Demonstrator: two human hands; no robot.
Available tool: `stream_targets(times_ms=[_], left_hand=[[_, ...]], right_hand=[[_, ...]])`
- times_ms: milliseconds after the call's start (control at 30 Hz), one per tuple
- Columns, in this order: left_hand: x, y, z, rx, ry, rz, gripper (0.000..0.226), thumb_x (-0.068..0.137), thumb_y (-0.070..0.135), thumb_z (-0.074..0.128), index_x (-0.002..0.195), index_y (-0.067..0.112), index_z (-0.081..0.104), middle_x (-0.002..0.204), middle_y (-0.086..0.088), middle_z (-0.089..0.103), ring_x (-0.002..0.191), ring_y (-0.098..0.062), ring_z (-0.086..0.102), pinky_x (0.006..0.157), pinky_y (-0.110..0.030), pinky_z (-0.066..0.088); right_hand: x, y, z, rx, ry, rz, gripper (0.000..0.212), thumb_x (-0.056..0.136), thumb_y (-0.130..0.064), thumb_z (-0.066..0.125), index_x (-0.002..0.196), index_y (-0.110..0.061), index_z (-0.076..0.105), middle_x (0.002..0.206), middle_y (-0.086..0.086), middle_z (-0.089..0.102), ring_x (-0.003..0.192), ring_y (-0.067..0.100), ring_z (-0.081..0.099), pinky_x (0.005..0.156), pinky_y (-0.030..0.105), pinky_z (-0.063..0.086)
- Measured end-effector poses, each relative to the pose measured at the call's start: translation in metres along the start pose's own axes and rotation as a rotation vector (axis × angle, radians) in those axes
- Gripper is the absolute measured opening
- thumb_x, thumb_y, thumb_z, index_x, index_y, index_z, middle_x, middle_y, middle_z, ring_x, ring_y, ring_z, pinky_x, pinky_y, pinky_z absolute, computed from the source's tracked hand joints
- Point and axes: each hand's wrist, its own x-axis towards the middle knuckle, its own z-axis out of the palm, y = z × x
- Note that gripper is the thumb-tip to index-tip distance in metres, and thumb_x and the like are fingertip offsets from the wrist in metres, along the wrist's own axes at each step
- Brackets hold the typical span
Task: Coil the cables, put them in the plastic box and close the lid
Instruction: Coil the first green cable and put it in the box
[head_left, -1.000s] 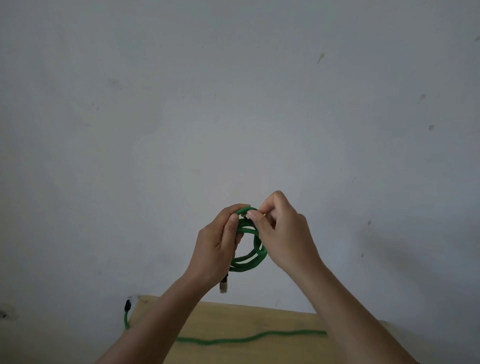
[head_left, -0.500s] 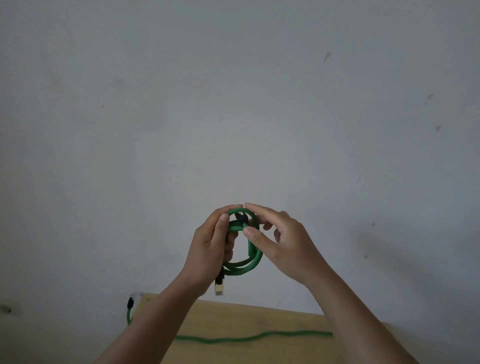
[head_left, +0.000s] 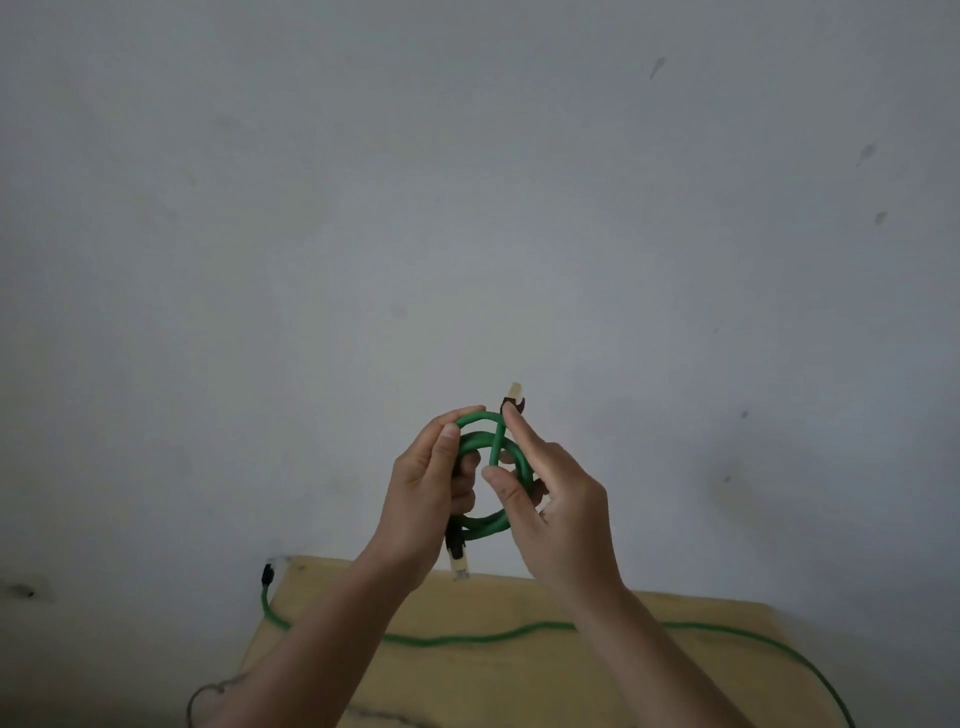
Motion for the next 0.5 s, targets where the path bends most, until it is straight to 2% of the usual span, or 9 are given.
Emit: stream_targets(times_ms=[133, 233, 300, 367, 500], left_hand=[[-0.011, -0.011, -0.001, 0.222, 0.146, 0.038, 0.030, 0.100, 0.024, 0.035, 0.109, 0.027, 0.064, 0.057, 0.013, 0.053, 0.052, -0.006, 0.043, 0.051, -0.017, 0.039], [-0.023, -0.020, -0.004, 0.349, 0.234, 0.054, 0.029, 0.098, 0.026, 0.039, 0.114, 0.037, 0.059, 0.073, 0.015, 0.064, 0.063, -0.001, 0.057, 0.062, -0.014, 0.046], [-0.035, -0.028, -0.007, 0.371, 0.253, 0.043, 0.031, 0.097, 0.025, 0.041, 0.122, 0.039, 0.054, 0.086, 0.014, 0.068, 0.076, 0.004, 0.062, 0.069, -0.018, 0.050], [-0.048, -0.038, -0.011, 0.379, 0.253, 0.013, 0.033, 0.097, 0.025, 0.043, 0.125, 0.039, 0.052, 0.087, 0.015, 0.069, 0.079, 0.007, 0.063, 0.070, -0.021, 0.052], [-0.079, -0.061, -0.023, 0.370, 0.224, -0.057, 0.032, 0.096, 0.021, 0.048, 0.123, 0.037, 0.053, 0.083, 0.018, 0.068, 0.078, 0.005, 0.065, 0.069, -0.012, 0.050]], right_hand=[[-0.010, -0.001, 0.011, -0.015, 0.050, 0.055, 0.052, 0.084, -0.032, 0.060, 0.134, -0.026, 0.046, 0.085, -0.006, 0.062, 0.083, 0.005, 0.056, 0.072, 0.010, 0.043], [-0.019, -0.001, 0.017, -0.005, 0.038, 0.087, 0.051, 0.084, -0.033, 0.059, 0.133, -0.027, 0.046, 0.088, -0.005, 0.064, 0.087, 0.006, 0.057, 0.074, 0.012, 0.044], [-0.028, -0.001, 0.020, 0.007, 0.034, 0.135, 0.051, 0.084, -0.029, 0.060, 0.133, -0.030, 0.046, 0.090, -0.003, 0.064, 0.090, 0.004, 0.058, 0.075, 0.011, 0.044], [-0.043, -0.001, 0.025, 0.026, 0.018, 0.213, 0.050, 0.085, -0.025, 0.062, 0.132, -0.033, 0.046, 0.090, -0.002, 0.064, 0.090, 0.002, 0.057, 0.075, 0.011, 0.043], [-0.087, -0.004, 0.032, 0.050, -0.018, 0.395, 0.051, 0.086, -0.021, 0.064, 0.130, -0.038, 0.046, 0.093, -0.002, 0.064, 0.089, 0.002, 0.058, 0.077, 0.009, 0.042]])
